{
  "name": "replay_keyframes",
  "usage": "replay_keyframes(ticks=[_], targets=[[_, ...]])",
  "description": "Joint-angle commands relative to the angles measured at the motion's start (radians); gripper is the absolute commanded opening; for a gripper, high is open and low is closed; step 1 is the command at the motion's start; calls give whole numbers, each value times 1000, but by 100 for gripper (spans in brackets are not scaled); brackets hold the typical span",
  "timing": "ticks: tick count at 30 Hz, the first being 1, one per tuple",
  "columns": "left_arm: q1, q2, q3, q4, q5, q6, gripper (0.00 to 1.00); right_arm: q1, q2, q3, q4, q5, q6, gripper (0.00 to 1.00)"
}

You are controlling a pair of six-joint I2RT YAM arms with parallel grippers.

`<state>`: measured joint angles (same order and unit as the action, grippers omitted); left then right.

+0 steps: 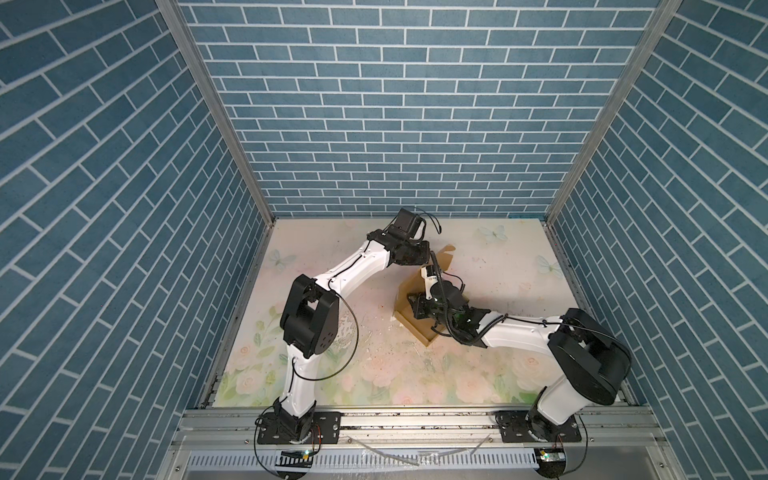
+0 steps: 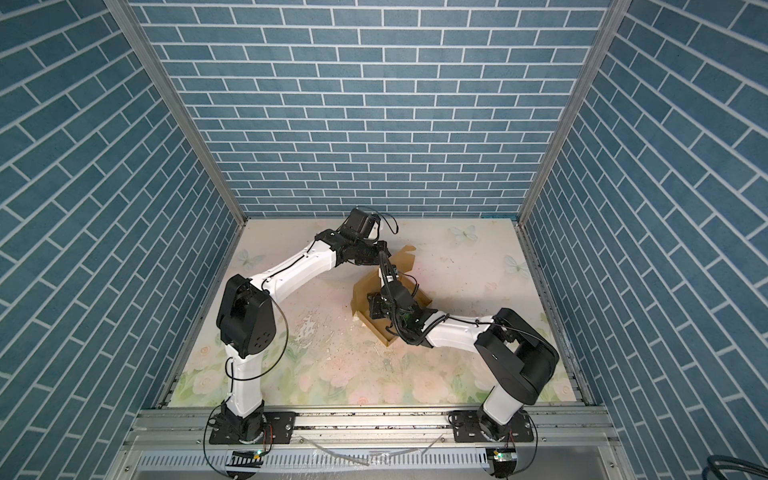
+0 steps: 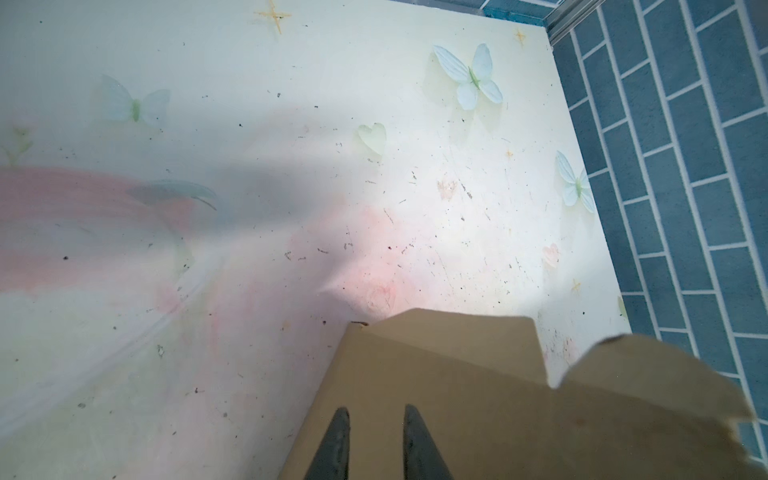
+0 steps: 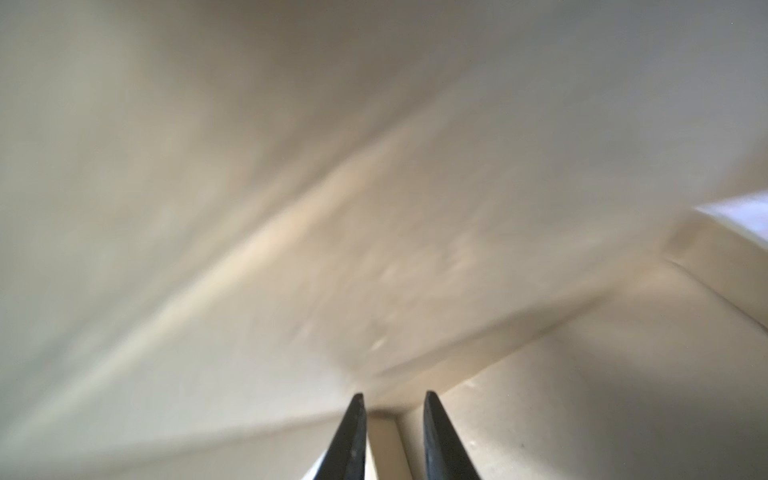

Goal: Fold the paper box

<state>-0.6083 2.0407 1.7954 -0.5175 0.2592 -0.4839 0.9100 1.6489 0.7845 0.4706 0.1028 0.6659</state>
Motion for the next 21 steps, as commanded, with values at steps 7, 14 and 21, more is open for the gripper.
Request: replay_keyframes(ticks=[7, 14, 21], targets=[[58, -48, -16, -53, 10, 51, 26, 18, -53, -50, 0, 75, 41, 26], [101, -193, -118, -66, -34, 75, 30, -3, -287, -80, -371, 118, -70, 30], [104, -361, -262, -91, -86, 98, 38, -111, -439, -70, -565, 65, -166, 32]])
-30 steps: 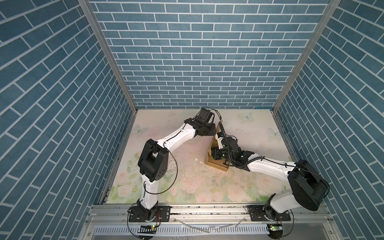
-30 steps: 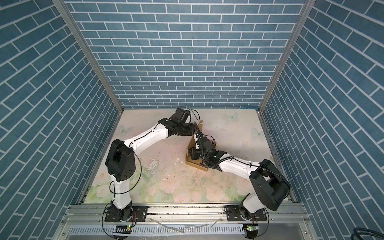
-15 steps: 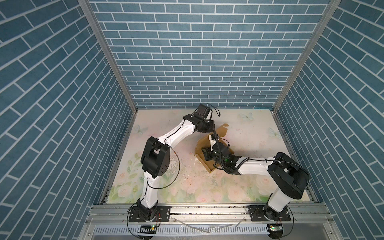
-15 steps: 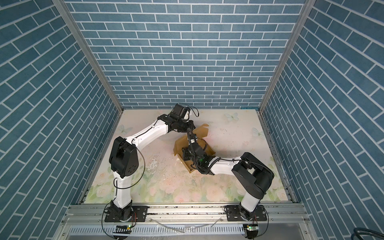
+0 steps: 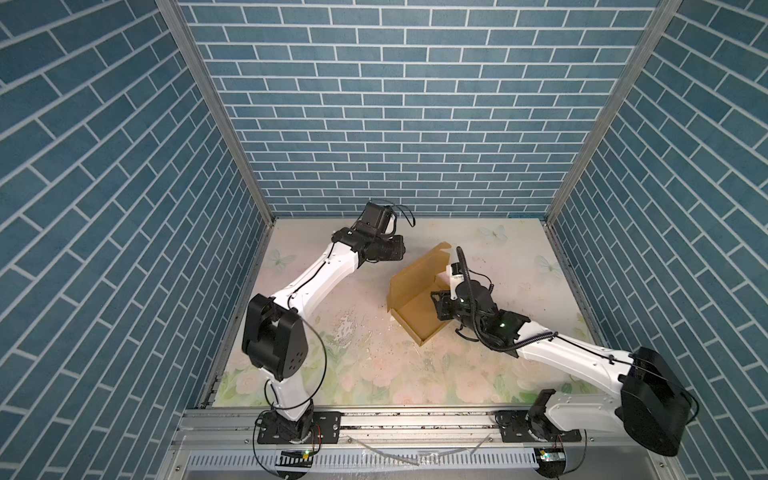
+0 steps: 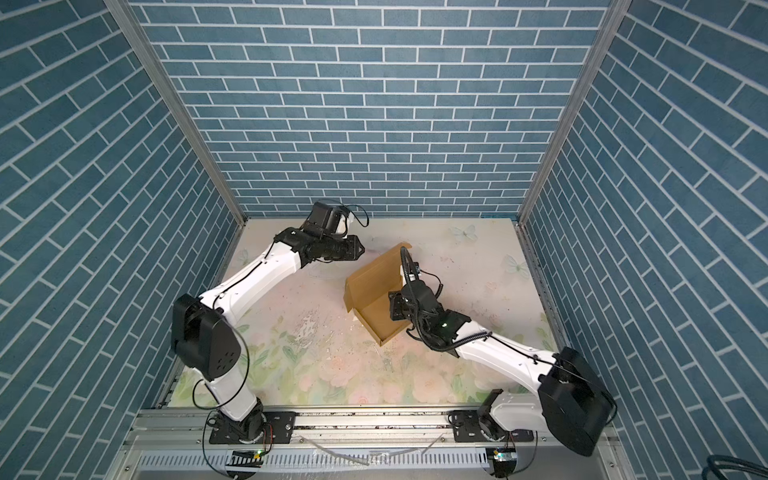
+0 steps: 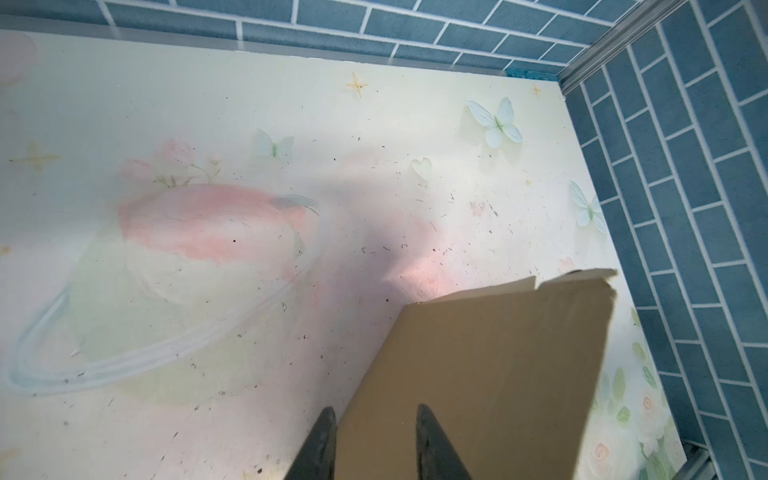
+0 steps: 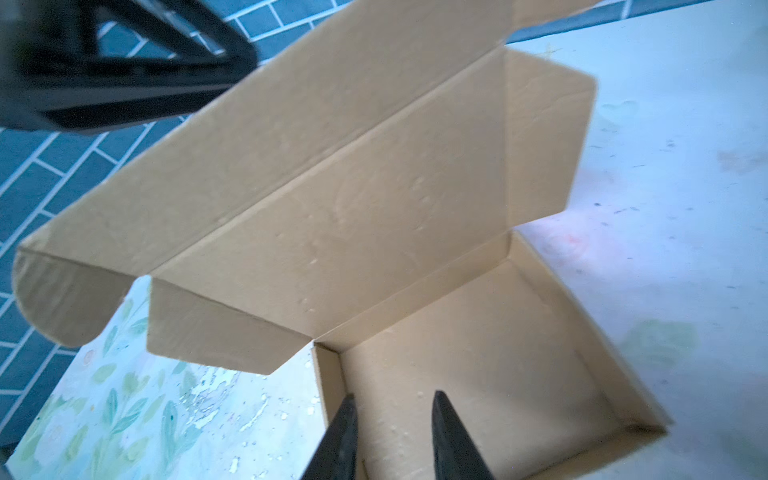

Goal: Fold the paper box

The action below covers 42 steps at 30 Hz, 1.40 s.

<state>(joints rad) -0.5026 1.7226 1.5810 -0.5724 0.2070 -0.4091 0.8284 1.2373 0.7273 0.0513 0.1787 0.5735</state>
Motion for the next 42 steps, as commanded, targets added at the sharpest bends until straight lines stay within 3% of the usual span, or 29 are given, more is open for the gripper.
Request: replay_keyframes(ticks=[1, 7, 12, 19, 30, 36, 42], targets=[[-1, -69, -70, -41, -43, 28, 39, -49, -39, -5, -169, -20, -87, 32], [-1, -229, -182, -49, -44, 67, 52, -136, -80, 31, -240, -60, -148, 34], [-1, -262, -135, -125, -6, 168, 60, -177, -69, 60, -266, -115, -185, 35], [-9, -131, 45, -249, 92, 341, 65, -186, -70, 72, -286, -138, -203, 35], [-111, 176, 349, -419, 49, 494, 65, -193, -150, 39, -347, -116, -204, 35], [-177, 325, 487, -518, -51, 539, 57, -199, -199, 20, -372, -98, -199, 35], [-185, 359, 527, -529, -60, 560, 36, -206, -233, 5, -387, -88, -195, 36]])
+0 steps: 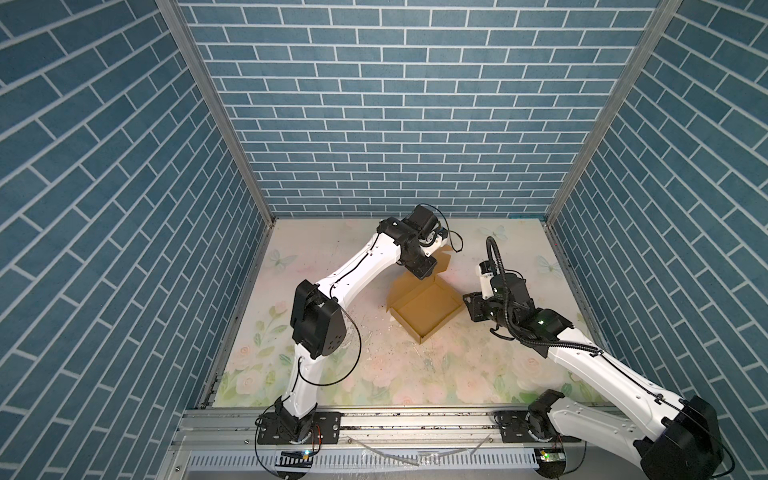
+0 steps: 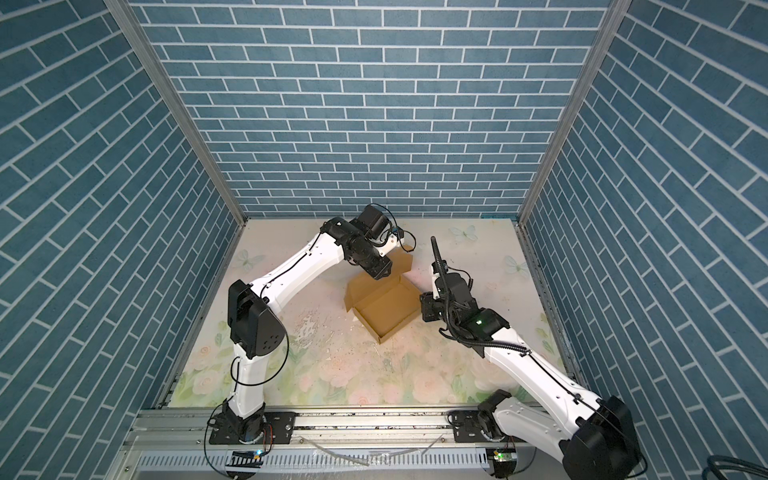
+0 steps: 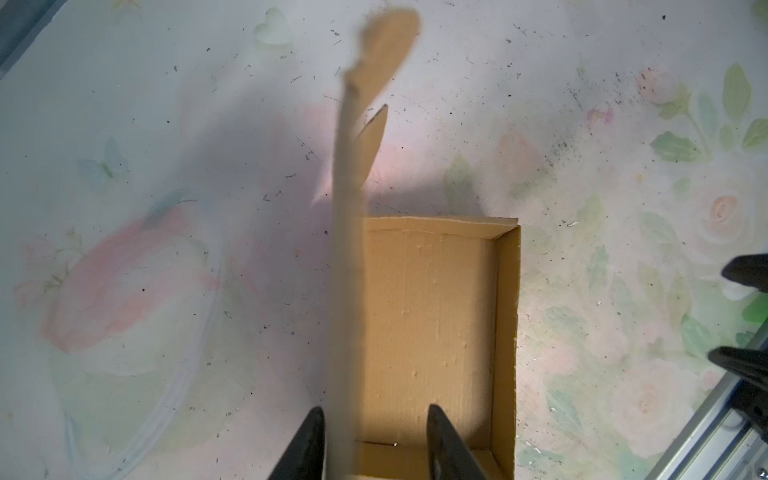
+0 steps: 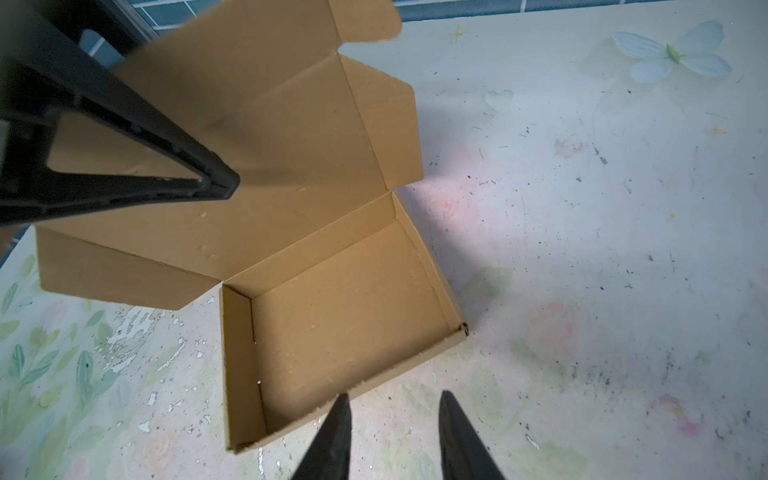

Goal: Fold the paper box

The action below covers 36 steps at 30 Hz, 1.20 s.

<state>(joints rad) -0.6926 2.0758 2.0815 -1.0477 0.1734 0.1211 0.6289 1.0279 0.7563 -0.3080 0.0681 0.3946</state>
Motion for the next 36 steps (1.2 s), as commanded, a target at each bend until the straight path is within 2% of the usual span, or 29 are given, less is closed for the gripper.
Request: replay_keyframes(ticks=[1, 10, 17, 26, 36], targets=[[5, 4, 27, -54, -26, 35, 34, -6, -28, -28, -25, 25, -14, 36], [5, -13, 33, -75, -38, 79, 19, -12, -40, -33, -17, 36, -7, 36], [5, -20, 51, -74, -30, 122, 12, -14, -50, -30, -23, 49, 0, 36], [5, -32, 78, -84, 33, 207, 4, -20, -82, -26, -55, 82, 4, 36], [4, -20, 105, -128, 130, 345, 2, -28, -92, -21, -66, 97, 23, 36]])
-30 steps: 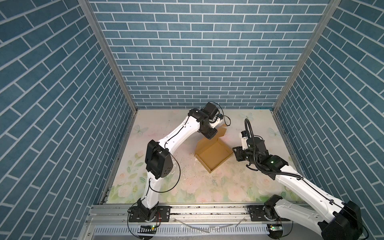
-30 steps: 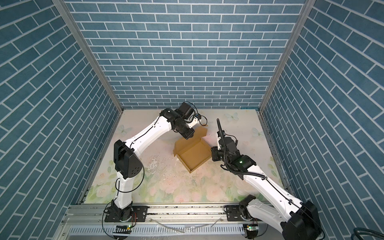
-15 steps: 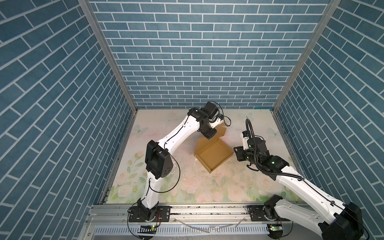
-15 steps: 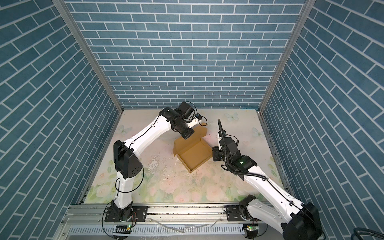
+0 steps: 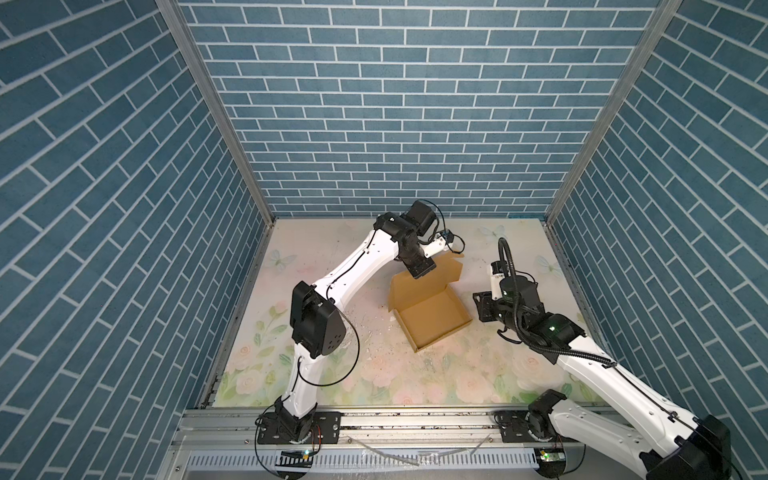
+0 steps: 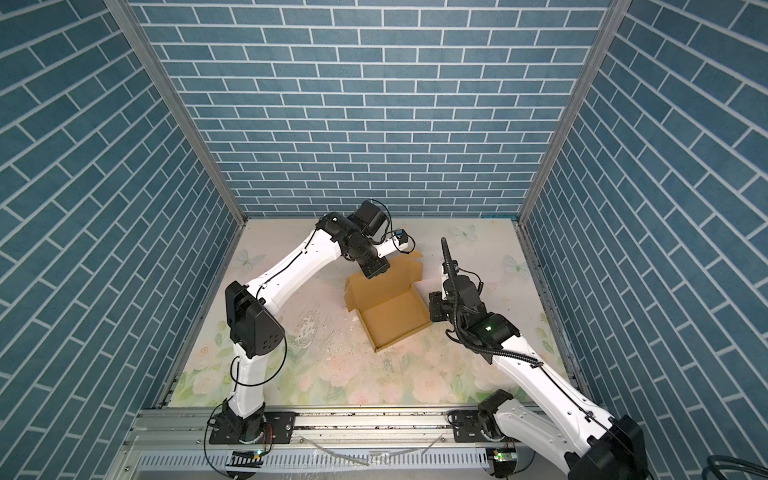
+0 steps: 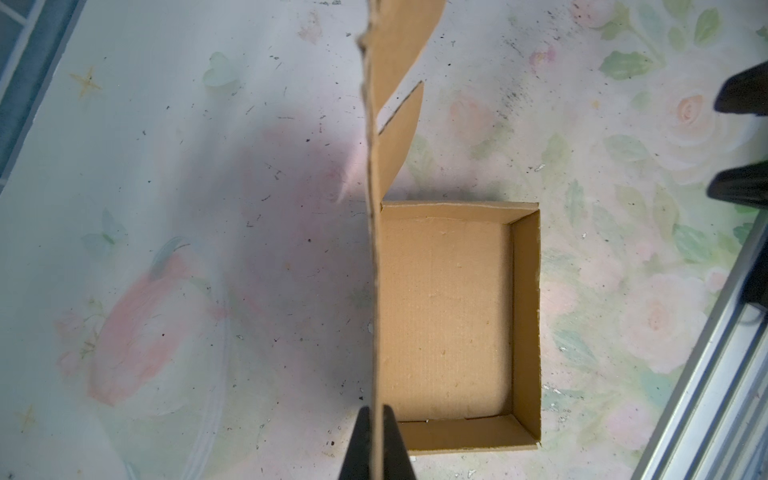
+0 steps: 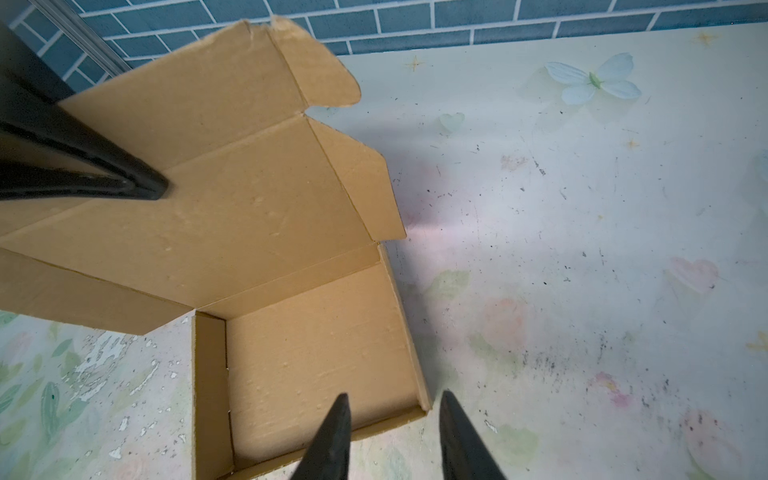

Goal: Fold the paper box

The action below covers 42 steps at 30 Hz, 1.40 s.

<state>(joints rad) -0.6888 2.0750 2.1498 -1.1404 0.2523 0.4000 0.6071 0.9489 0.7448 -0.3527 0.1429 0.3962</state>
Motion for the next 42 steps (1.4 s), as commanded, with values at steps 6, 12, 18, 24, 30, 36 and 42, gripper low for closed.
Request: replay_keyframes(ticks=[6, 12, 18, 24, 30, 36, 42], targets=[[-9, 37, 130, -112, 94, 153, 2, -9, -15, -14, -28, 32, 32, 36], [-15, 105, 229, -186, 125, 218, 2, -13, -26, -17, -34, 38, 39, 36], [-26, 133, 235, -205, 118, 248, 3, -24, -31, -19, -32, 30, 43, 37], [-44, 158, 222, -185, 90, 229, 10, -30, -6, -28, -5, 20, 47, 37], [-45, 126, 209, -111, 21, 140, 37, -34, 1, -27, 2, 11, 34, 37], [-44, -18, 85, 60, -68, -28, 53, -47, 7, -5, -7, -32, -5, 40], [-41, -295, -157, 234, -217, -296, 56, -81, 55, 66, -29, -132, -81, 47]])
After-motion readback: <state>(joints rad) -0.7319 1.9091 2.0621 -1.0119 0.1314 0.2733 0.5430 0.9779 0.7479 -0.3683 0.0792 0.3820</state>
